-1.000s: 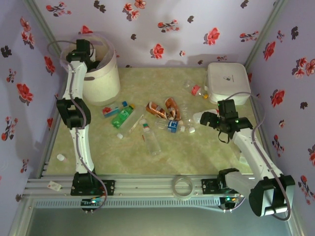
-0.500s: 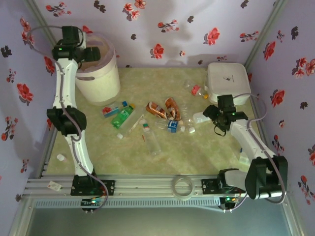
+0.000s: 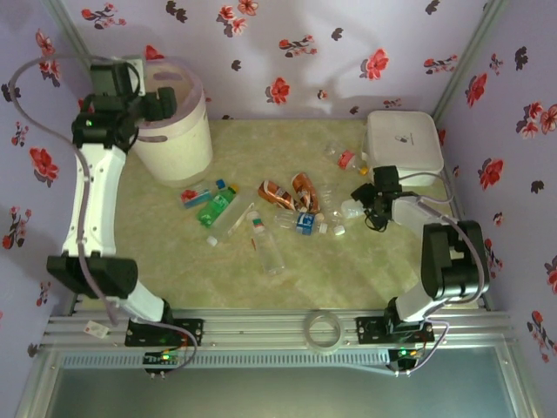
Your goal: Put the plastic bottles in the bin
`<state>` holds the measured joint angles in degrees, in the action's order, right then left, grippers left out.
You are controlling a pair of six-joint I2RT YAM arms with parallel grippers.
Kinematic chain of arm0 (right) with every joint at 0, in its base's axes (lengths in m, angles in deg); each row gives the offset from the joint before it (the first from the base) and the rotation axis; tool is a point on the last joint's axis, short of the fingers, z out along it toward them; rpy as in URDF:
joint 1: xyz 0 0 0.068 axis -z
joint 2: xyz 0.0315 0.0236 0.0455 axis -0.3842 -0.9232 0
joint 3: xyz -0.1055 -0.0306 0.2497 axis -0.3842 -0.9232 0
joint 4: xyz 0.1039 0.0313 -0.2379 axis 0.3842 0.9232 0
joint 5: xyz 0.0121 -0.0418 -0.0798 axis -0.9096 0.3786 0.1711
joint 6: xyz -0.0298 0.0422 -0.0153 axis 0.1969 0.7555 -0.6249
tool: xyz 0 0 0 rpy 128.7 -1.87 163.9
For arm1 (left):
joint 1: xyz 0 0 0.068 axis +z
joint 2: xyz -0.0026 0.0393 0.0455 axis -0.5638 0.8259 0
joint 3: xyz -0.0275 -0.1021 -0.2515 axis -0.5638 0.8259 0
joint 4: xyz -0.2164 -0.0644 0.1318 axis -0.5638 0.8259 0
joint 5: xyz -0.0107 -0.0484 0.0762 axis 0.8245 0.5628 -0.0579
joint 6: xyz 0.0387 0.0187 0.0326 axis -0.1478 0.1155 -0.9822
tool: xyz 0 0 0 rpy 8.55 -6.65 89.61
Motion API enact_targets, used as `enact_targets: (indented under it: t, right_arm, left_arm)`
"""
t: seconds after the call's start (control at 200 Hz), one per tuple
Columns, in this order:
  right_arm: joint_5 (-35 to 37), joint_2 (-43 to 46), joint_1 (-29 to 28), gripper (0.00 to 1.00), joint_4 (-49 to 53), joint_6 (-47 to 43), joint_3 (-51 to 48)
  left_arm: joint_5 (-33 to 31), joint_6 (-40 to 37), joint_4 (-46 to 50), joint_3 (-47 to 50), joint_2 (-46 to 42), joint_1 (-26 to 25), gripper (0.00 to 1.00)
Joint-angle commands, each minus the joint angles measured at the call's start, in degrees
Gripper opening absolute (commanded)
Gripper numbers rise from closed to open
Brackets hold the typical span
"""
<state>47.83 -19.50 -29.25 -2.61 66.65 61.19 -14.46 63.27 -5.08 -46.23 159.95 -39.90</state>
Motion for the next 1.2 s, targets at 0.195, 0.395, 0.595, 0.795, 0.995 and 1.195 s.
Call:
enact_targets:
  t: [0.195, 0.395, 0.595, 0.795, 0.995, 1.195]
  right_arm:
    - [-0.08, -6.23, -0.44, 0.74, -3.99, 1.21, 2.01]
    - [1.23, -2.77, -0.46, 0.53, -0.87, -2.04, 0.73]
    - [2.8, 4.36, -0.37, 0.34, 6.69, -7.59, 0.74]
    - [1.56, 12.22, -2.02, 0.37, 16.29, -20.6, 4.99]
    - [-10.69, 14.96, -12.24, 0.36, 15.0, -39.99, 8.96]
    - [-16.13, 16.82, -21.5, 0.35, 7.55, -48.24, 8.09]
  left_arm:
    - [-2.1, 7.37, -6.79, 17.58, -14.97, -8.84, 0.88]
    - [1.88, 13.8, -7.03, 26.0, -19.5, -12.09, 0.89]
    - [9.25, 20.08, -11.2, 31.98, -20.86, -12.21, 0.89]
    - [14.51, 25.54, -17.26, 33.2, -20.51, -13.74, 0.9]
    - [20.85, 27.55, -22.54, 31.99, -13.86, -18.94, 0.97]
    - [26.59, 32.23, -33.08, 35.18, -8.56, -22.6, 1.0]
